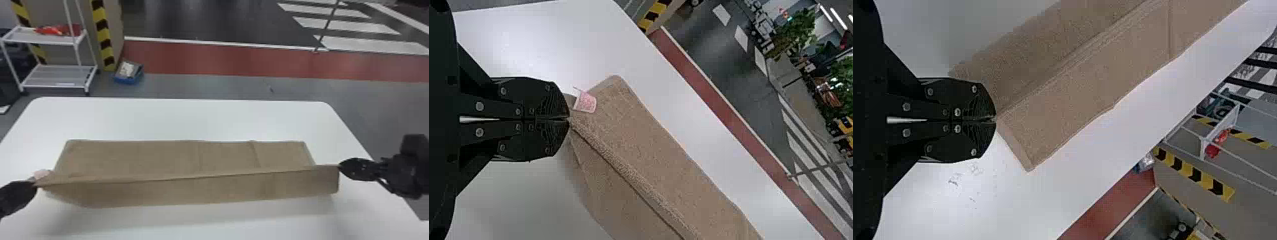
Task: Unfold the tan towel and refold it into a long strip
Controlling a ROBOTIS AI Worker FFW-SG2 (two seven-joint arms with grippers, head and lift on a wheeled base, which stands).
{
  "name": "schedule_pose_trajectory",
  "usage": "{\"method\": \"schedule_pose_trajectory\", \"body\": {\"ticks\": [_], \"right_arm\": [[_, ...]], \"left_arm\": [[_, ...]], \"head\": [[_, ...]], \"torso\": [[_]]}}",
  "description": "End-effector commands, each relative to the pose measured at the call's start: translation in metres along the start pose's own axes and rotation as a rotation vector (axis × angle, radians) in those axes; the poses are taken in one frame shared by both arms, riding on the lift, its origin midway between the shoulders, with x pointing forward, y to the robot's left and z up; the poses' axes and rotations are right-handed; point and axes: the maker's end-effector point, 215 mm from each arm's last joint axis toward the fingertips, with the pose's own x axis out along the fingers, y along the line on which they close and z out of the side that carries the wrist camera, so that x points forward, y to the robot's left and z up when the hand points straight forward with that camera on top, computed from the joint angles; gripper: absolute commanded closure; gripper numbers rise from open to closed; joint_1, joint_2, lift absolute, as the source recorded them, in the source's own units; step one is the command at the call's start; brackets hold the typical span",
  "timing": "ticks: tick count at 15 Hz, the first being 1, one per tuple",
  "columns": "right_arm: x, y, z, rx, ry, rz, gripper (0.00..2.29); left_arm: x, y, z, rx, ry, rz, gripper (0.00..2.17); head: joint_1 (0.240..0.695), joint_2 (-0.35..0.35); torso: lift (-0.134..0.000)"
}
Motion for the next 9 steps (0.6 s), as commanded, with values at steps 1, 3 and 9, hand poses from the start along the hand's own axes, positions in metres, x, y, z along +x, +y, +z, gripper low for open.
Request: {"method": "schedule_pose_trajectory", "body": {"ticks": [1,3,9], "right_arm": [[0.026,-0.016,0.008,0.023,0.023,0.032,1.72],[0.04,-0.034,0.012,0.043,0.048,0.044,1.72],[0.075,-0.045,0.029,0.044,0.074,0.138,1.72]], "left_arm": [[0.023,0.021,0.002,0.004,0.039,0.001,2.15],[0.039,0.039,0.002,-0.008,0.076,0.001,2.15],[0.072,0.058,0.011,-0.133,0.187,-0.057,2.15]], "head": [[0.695,-0.143],[0.695,-0.124],[0.695,-0.075]], "torso": [[-0.123],[-0.123],[-0.123]]}}
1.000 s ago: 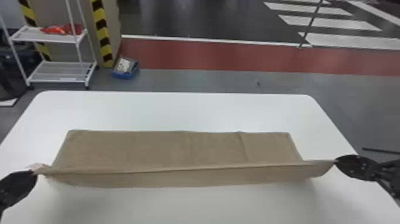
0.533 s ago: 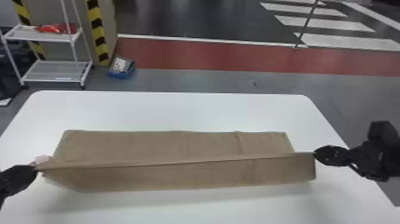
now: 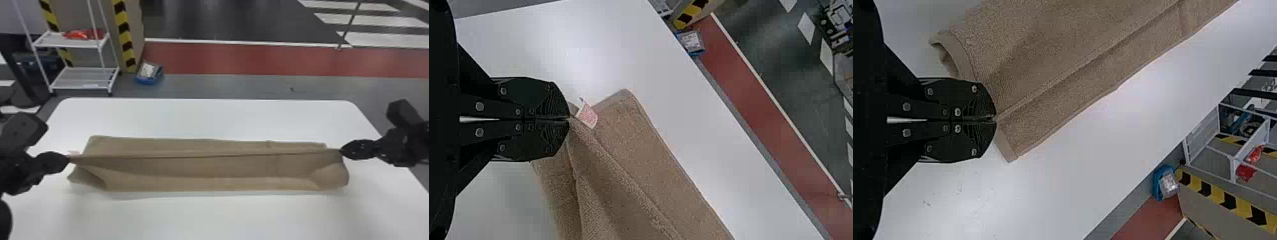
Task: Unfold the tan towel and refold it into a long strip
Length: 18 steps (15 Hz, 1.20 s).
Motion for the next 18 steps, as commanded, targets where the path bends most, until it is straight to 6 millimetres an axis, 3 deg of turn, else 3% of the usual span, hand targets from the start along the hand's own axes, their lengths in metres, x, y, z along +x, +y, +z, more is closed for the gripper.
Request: {"method": "schedule_pose_trajectory", "body": {"ticks": [1,6,8,12,15,18], "right_arm": [[0.009,-0.002,0.007,-0.006,0.015,0.017,1.72],[0.007,0.002,0.017,-0.005,0.006,0.055,1.72],[0.006,0.001,0.018,-0.011,0.008,0.06,1.71],[0.007,-0.008,0.019,-0.016,0.027,0.052,1.72],[0.02,-0.011,0.021,-0.038,0.059,0.068,1.71],[0.034,-0.013,0.026,-0.057,0.087,0.075,1.71]], "left_arm": [[0.008,0.001,0.013,-0.026,0.028,-0.006,2.15],[0.002,0.002,0.032,-0.002,0.006,0.014,2.14],[0.004,0.003,0.04,0.011,-0.001,0.031,1.98],[0.013,0.014,0.058,0.024,0.006,0.054,1.98],[0.022,0.017,0.07,0.037,0.018,0.059,1.98],[0.033,0.017,0.07,0.038,0.048,0.059,1.98]], "head": [[0.695,-0.07],[0.695,-0.061],[0.695,-0.063],[0.695,-0.072],[0.695,-0.075],[0.695,-0.075]], "torso": [[-0.123],[-0.123],[-0.123],[-0.123],[-0.123],[-0.123]]}}
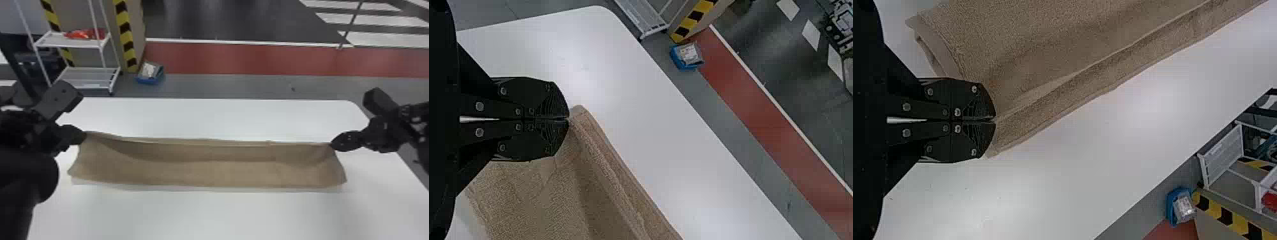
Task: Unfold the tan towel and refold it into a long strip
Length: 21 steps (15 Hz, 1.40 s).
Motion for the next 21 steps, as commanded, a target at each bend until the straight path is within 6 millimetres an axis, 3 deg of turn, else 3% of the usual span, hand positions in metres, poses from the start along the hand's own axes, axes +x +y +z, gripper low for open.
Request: {"method": "schedule_pose_trajectory", "body": {"ticks": [1,9,10,11,13,14,17,21], "right_arm": [[0.008,-0.003,0.004,-0.015,0.015,0.008,1.71],[0.02,-0.009,0.007,-0.038,0.053,-0.005,1.71],[0.022,-0.011,0.007,-0.04,0.057,-0.018,1.68],[0.025,-0.012,0.006,-0.036,0.058,-0.037,1.27],[0.028,-0.018,0.001,-0.018,0.066,-0.078,0.22],[0.029,-0.021,0.0,-0.007,0.07,-0.096,0.04],[0.026,-0.03,-0.002,0.01,0.065,-0.143,0.03],[0.017,-0.024,-0.005,0.008,0.052,-0.165,0.04]], "left_arm": [[0.007,0.001,-0.002,-0.006,0.024,0.001,1.98],[0.023,0.006,0.004,-0.007,0.059,0.039,1.95],[0.023,0.003,0.0,-0.01,0.064,0.039,1.54],[0.024,0.001,-0.005,-0.01,0.067,0.044,1.23],[0.023,0.002,-0.015,-0.005,0.073,0.09,0.07],[0.022,0.004,-0.018,-0.008,0.076,0.106,0.0],[0.015,0.014,-0.023,-0.03,0.063,0.145,0.0],[0.003,0.022,-0.035,-0.079,0.044,0.154,0.05]], "head": [[0.695,-0.073],[0.695,-0.06],[0.695,-0.059],[0.695,-0.058],[0.695,-0.058],[0.695,-0.057],[0.695,-0.056],[0.695,-0.049]], "torso": [[-0.123],[-0.123],[-0.123],[-0.123],[-0.123],[-0.123],[-0.123],[-0.123]]}}
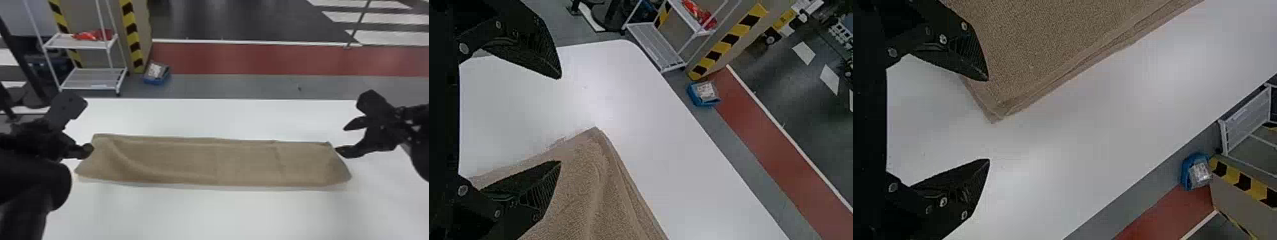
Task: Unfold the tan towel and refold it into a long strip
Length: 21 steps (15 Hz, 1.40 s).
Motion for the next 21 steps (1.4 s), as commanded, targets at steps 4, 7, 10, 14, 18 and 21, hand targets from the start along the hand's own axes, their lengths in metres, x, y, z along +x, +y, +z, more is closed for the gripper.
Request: {"method": "schedule_pose_trajectory", "body": {"ticks": [4,7,10,14,18,21], "right_arm": [[-0.01,0.011,-0.011,0.018,-0.024,-0.016,0.05],[0.005,0.035,-0.005,0.012,-0.027,0.023,0.06],[0.011,0.043,-0.015,-0.022,0.022,0.032,0.06],[0.011,0.045,-0.033,-0.051,0.091,0.031,0.07],[-0.001,0.04,-0.048,-0.047,0.12,0.017,0.07],[-0.024,0.019,-0.052,0.001,0.077,-0.046,0.07]], "left_arm": [[-0.006,-0.001,-0.03,-0.17,-0.018,-0.082,0.13],[-0.004,-0.005,-0.037,-0.171,-0.005,-0.071,0.13],[-0.004,-0.006,-0.05,-0.174,0.014,-0.069,0.13],[-0.005,-0.006,-0.053,-0.181,0.014,-0.069,0.14],[-0.004,-0.003,-0.055,-0.187,0.016,-0.051,0.14],[-0.001,-0.005,-0.049,-0.194,0.008,-0.026,0.14]], "head": [[0.695,-0.043],[0.695,-0.035],[0.695,-0.016],[0.695,-0.01],[0.695,-0.025],[0.695,-0.037]], "torso": [[-0.123],[-0.123],[-0.123],[-0.123],[-0.123],[-0.123]]}}
